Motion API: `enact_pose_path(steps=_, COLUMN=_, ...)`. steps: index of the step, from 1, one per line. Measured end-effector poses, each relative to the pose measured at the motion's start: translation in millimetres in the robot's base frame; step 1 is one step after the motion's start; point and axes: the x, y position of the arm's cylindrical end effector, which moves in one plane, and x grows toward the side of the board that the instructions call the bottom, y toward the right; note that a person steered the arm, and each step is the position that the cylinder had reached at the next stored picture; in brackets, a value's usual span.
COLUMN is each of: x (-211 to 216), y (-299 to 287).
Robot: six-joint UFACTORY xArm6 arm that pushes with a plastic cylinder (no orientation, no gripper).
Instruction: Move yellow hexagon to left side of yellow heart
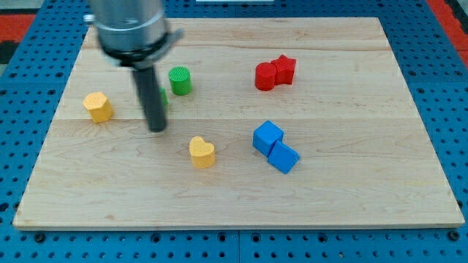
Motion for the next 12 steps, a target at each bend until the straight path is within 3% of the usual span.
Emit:
enact_pose_path(steps=1, x=-43, y=-10)
enact_pose_path(steps=2, x=-59, y=37)
enact_pose_path(steps=3, x=-59, y=3)
enact_pose_path(steps=4, x=-104, y=-39)
enact_pose_path(steps=5, x=-101, y=-70)
enact_pose_path(steps=6, x=-10, y=-55)
enact_pose_path(steps=7, x=-4, y=4)
enact_pose_path(steps=8, x=-8, y=-107)
enact_pose_path(steps=9, x=37, y=-106)
enact_pose_path(steps=10, x=44, y=-22)
enact_pose_path(steps=11, x=45, y=-21)
enact_pose_path(steps=12, x=59, y=-75)
